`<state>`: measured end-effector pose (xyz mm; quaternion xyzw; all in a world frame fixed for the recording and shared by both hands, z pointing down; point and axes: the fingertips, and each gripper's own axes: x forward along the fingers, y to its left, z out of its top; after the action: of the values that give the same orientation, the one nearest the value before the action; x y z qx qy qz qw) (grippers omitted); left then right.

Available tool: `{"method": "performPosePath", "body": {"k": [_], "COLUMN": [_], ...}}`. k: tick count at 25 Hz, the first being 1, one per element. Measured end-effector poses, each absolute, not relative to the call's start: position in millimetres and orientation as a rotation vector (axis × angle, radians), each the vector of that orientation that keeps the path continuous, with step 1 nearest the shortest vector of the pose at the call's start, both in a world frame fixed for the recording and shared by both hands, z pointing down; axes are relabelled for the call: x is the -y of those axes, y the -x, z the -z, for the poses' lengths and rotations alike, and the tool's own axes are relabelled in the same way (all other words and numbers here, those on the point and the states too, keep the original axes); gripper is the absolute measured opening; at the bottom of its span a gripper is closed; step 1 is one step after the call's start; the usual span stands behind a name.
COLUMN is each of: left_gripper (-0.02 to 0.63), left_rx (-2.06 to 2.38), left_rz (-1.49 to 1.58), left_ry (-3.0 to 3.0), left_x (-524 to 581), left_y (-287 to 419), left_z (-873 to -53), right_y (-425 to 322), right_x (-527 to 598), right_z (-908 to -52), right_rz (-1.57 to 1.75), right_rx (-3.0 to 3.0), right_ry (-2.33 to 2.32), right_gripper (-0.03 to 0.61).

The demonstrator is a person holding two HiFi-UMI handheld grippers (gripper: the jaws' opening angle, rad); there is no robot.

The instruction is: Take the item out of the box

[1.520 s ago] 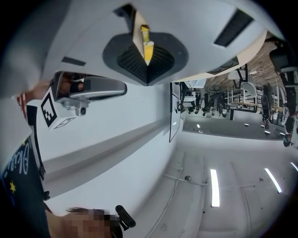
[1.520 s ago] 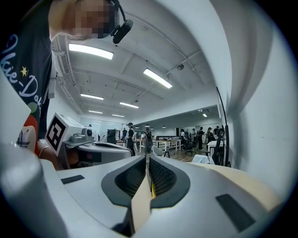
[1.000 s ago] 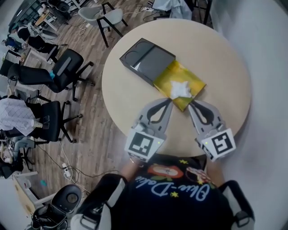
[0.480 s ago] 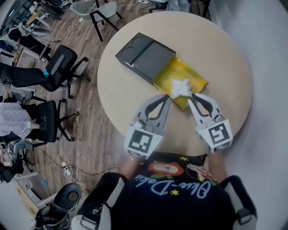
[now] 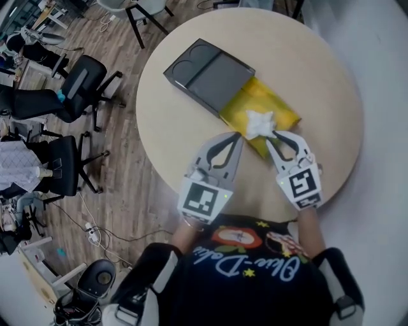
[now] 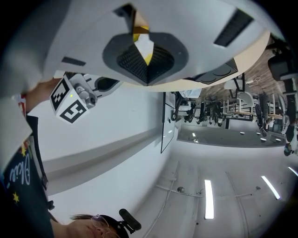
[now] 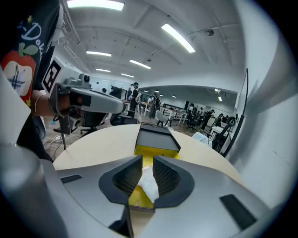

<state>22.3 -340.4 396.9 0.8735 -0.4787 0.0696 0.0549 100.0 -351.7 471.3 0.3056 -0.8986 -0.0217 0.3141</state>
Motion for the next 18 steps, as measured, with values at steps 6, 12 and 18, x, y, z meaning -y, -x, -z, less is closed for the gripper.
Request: {"method": "performPosePath", "body": {"k": [6, 12, 18], "left_gripper": [-0.012, -0.012, -0.012], "left_rx": [1.452, 1.466, 1.487], "left_rz": [-0.217, -0.213, -0.219], "left_ry": [-2.633, -2.605, -2.573], "left_x": [349, 355, 366], "left_y": [-19, -12, -4], "left_z": [-406, -412, -421], "right_y": [-98, -97, -97], "right_x": [356, 360, 372], "right_z": [-504, -533, -562], "right_rz": [0.063, 0.088, 0.209], "right_rx": [2.29, 2.209, 2.106], "right_ry": [-0.702, -0.6, -0.473], "right_gripper": [0.052, 0.067, 0.074]}}
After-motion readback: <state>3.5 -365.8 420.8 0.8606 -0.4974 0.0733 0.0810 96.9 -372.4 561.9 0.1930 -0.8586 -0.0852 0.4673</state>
